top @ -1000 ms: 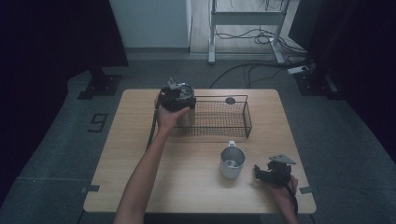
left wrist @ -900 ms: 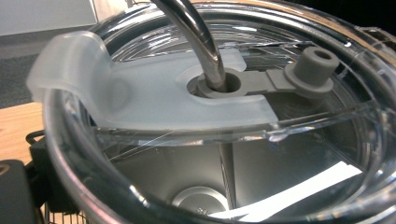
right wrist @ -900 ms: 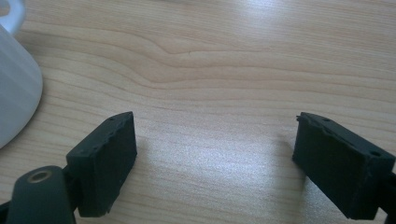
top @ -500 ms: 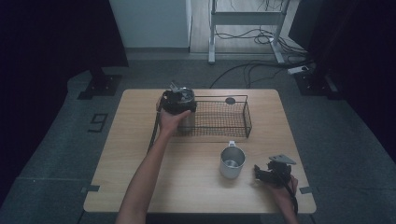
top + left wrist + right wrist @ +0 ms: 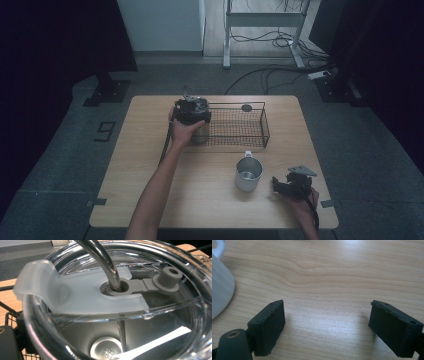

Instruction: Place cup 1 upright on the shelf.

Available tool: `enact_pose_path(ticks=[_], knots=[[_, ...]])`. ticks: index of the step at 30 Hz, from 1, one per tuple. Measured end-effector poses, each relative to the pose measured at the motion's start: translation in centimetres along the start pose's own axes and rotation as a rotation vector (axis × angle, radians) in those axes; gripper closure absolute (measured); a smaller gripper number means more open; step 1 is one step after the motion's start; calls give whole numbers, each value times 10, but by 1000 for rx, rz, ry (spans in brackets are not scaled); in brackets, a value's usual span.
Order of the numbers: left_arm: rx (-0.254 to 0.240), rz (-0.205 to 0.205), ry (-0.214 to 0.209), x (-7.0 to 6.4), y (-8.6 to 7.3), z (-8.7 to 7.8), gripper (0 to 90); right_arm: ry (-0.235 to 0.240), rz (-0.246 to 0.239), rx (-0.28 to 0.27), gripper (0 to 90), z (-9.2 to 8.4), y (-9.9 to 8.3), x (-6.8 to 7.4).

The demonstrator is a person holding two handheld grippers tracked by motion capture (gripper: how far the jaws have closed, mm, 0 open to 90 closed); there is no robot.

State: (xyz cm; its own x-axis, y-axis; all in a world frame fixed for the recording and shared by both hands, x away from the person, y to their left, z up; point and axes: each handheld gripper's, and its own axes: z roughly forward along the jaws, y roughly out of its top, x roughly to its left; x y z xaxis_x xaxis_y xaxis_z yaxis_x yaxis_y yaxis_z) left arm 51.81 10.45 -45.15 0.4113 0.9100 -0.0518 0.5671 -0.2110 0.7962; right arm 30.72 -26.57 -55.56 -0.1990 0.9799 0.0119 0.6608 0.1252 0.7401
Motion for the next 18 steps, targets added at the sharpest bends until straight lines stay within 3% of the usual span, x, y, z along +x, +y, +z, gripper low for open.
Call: enact_pose_path(ticks=[9, 13, 18], knots=[[-3, 14, -8, -1, -7, -4, 40, 0, 0, 0, 130, 0, 0, 0], [6, 40, -10, -3, -9, -6, 39, -2, 0, 0, 130, 0, 0, 0], [9, 35, -16, -2, -9, -6, 37, -2, 0, 0, 130, 0, 0, 0]])
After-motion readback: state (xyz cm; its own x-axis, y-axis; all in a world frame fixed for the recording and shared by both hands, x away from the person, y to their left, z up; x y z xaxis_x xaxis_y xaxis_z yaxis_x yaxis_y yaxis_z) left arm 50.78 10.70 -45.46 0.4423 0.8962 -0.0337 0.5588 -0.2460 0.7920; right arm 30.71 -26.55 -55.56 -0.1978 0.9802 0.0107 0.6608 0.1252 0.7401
